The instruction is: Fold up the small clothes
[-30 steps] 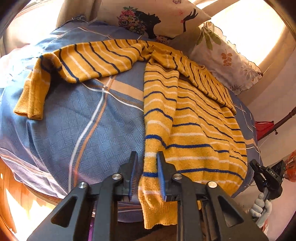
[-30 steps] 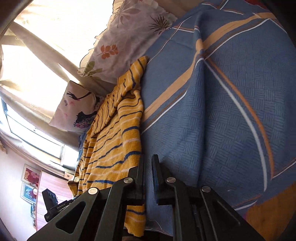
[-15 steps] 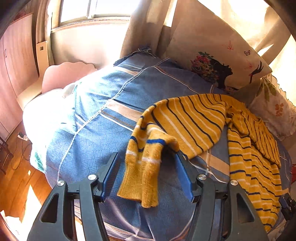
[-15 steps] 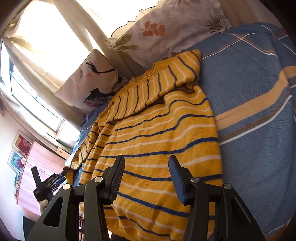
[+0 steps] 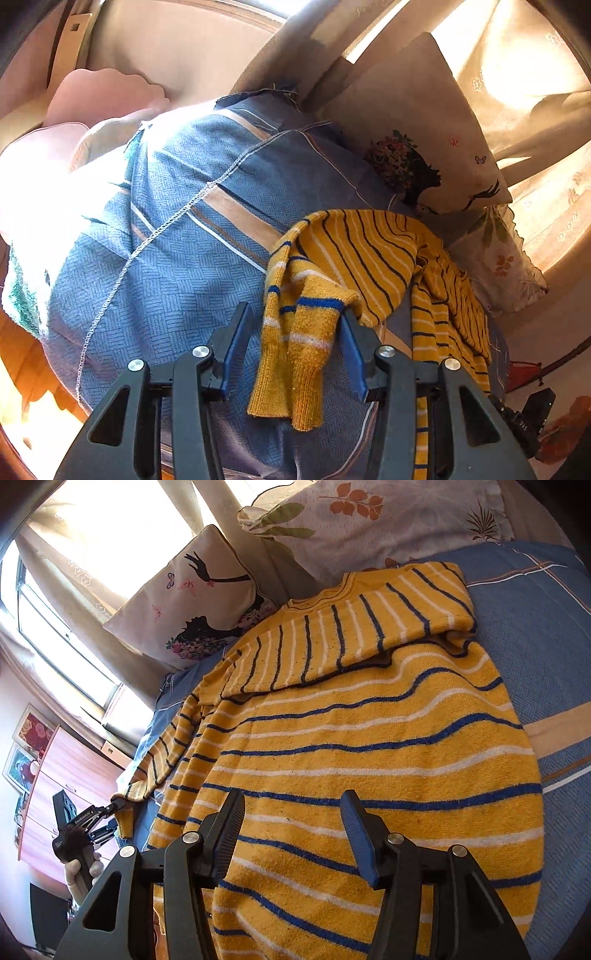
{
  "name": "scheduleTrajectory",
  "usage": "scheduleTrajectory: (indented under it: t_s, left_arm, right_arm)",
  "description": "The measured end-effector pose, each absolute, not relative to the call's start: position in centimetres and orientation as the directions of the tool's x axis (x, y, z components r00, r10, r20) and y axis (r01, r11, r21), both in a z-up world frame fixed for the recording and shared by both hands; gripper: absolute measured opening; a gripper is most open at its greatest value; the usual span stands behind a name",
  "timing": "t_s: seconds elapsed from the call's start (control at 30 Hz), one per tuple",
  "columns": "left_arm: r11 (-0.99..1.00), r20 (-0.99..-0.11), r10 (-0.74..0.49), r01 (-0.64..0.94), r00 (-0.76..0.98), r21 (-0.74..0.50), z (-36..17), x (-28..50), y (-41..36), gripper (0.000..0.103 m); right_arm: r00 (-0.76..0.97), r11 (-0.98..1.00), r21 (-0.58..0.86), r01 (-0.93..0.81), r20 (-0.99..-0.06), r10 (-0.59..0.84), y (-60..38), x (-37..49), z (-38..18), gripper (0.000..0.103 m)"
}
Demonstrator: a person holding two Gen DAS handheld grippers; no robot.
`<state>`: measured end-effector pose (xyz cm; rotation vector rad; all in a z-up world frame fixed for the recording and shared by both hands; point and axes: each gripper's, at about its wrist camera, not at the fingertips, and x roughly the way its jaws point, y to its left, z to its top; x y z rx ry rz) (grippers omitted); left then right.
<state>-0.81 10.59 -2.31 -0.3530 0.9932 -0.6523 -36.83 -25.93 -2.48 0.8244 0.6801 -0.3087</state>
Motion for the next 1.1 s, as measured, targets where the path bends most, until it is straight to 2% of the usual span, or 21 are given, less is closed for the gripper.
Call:
scheduleTrajectory:
  t_s: [0.07,0.17,0.2,0.23,0.33,0.4,0.6,0.7,0.83,0.9,0.97,1.1]
  left_arm:
    - [0.763,-0.652,-0.646,0.319,0.397,-0.562,-2.1,-0.6,11.4,0.045]
    - [0.819,-0.711,-0.570,0.358,0.412,-0.448,-2.2,-1.3,9.8,0.045]
    - [0.825,-0.723,-0.557,0.371,0.409,-0.426,-2.4,-1.6,9.3,0.039]
    - [0.817,-0.718,-0.570,0.367,0.400,-0.445,-2.8,-1.3,9.3,0.034]
    - [0.748,-0.640,-0.660,0.269,0.392,-0.607,-3.5,-0.5,12.1,0.034]
    - [0.712,-0.599,-0.687,0.216,0.412,-0.668,-3.6,-0.3,14.0,0.034]
    - [0.758,-0.631,-0.630,0.181,0.452,-0.627,-3.3,0.0,14.4,0.034]
    - [0.775,-0.660,-0.622,0.209,0.421,-0.597,-3.7,-0.1,12.8,0.034]
    - [0.773,-0.705,-0.633,0.309,0.320,-0.554,-5.0,-1.6,9.1,0.034]
    - [0.784,-0.713,-0.612,0.378,0.341,-0.492,-4.7,-3.2,7.7,0.034]
    - [0.787,-0.722,-0.596,0.434,0.352,-0.438,-4.2,-4.4,6.8,0.034]
    - [0.759,-0.696,-0.633,0.447,0.337,-0.474,-3.4,-4.9,8.0,0.035]
  right_arm:
    - [0.741,0.664,0.560,0.495,-0.671,0.014,-25.5,-35.9,-2.6,0.059]
    - [0.730,0.664,0.567,0.487,-0.682,0.047,-25.1,-34.4,-3.5,0.059]
    - [0.728,0.662,0.572,0.483,-0.683,0.059,-25.0,-33.9,-3.8,0.059]
    - [0.729,0.663,0.576,0.479,-0.682,0.066,-24.8,-33.5,-3.9,0.059]
    - [0.732,0.681,0.569,0.461,-0.678,0.071,-24.2,-32.8,-3.6,0.059]
    - [0.726,0.699,0.552,0.455,-0.684,0.068,-23.8,-32.6,-3.4,0.059]
    - [0.720,0.688,0.570,0.449,-0.687,0.099,-24.0,-31.7,-4.0,0.059]
    - [0.742,0.672,0.630,0.390,-0.647,0.175,-23.9,-29.7,-2.9,0.061]
    - [0.762,0.696,0.686,0.214,-0.563,0.320,-21.6,-24.1,0.6,0.061]
    - [0.750,0.698,0.703,0.134,-0.532,0.392,-20.0,-20.3,2.0,0.061]
    - [0.728,0.715,0.695,0.071,-0.526,0.439,-17.9,-16.5,2.8,0.061]
    - [0.637,0.717,0.697,0.001,-0.553,0.537,-13.6,-8.8,1.5,0.061]
